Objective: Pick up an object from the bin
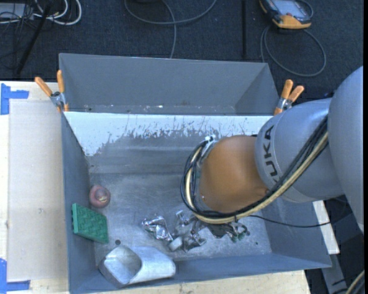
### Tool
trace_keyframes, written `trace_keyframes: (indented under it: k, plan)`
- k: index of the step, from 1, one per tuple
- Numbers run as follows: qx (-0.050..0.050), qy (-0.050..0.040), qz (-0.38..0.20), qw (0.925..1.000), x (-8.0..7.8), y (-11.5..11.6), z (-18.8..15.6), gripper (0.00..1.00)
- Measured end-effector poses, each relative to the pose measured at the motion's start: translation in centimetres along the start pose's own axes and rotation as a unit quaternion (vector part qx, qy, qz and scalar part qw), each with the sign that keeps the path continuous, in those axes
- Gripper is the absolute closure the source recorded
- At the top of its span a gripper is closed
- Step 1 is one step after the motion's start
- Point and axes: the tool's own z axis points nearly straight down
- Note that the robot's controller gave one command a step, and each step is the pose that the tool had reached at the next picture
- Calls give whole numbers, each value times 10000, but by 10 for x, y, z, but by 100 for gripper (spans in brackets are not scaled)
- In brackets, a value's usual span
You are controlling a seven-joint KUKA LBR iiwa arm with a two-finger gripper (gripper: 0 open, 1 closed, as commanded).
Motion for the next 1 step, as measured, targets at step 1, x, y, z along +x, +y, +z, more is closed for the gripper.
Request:
trace_keyframes:
  k: [1]
  plan:
    - [10,-64,38,10000,5,10,-132,100]
